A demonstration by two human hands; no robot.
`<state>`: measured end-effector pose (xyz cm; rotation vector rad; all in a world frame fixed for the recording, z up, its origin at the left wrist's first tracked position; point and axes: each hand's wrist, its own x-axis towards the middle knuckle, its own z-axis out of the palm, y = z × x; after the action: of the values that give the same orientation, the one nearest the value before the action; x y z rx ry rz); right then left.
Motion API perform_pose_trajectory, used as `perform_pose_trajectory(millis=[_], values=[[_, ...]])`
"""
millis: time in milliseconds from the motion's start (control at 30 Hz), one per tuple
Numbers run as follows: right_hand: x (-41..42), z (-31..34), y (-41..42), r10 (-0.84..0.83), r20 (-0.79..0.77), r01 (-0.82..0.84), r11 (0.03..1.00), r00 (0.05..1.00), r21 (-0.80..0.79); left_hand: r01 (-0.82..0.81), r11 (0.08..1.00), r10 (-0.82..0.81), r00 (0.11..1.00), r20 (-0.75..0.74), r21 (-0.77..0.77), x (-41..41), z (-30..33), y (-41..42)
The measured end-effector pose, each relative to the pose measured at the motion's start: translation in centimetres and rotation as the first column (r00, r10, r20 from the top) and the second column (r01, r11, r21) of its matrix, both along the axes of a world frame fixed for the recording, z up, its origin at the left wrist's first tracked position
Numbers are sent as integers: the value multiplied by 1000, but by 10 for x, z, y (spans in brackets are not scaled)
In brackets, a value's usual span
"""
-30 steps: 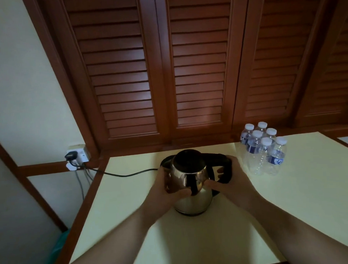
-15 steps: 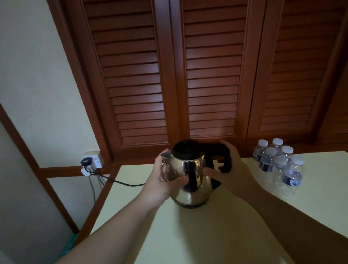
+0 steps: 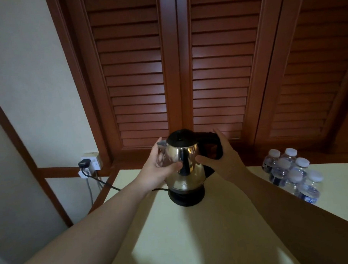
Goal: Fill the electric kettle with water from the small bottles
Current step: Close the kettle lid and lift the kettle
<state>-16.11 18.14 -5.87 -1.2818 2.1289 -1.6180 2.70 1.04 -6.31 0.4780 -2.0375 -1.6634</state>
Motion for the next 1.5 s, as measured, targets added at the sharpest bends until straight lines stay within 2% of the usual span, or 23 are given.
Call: perform_pose_trajectory(millis=[633,1500], values=[[-10,-43,-13,-26,14,26,1000,1000,0,-22,998,20,999,26,53,-16,-39,-12],[-11,-52,-12,-41,-15,40,998,999,-42,-21,997,23,1000,-19,69,-16,-40,-12]])
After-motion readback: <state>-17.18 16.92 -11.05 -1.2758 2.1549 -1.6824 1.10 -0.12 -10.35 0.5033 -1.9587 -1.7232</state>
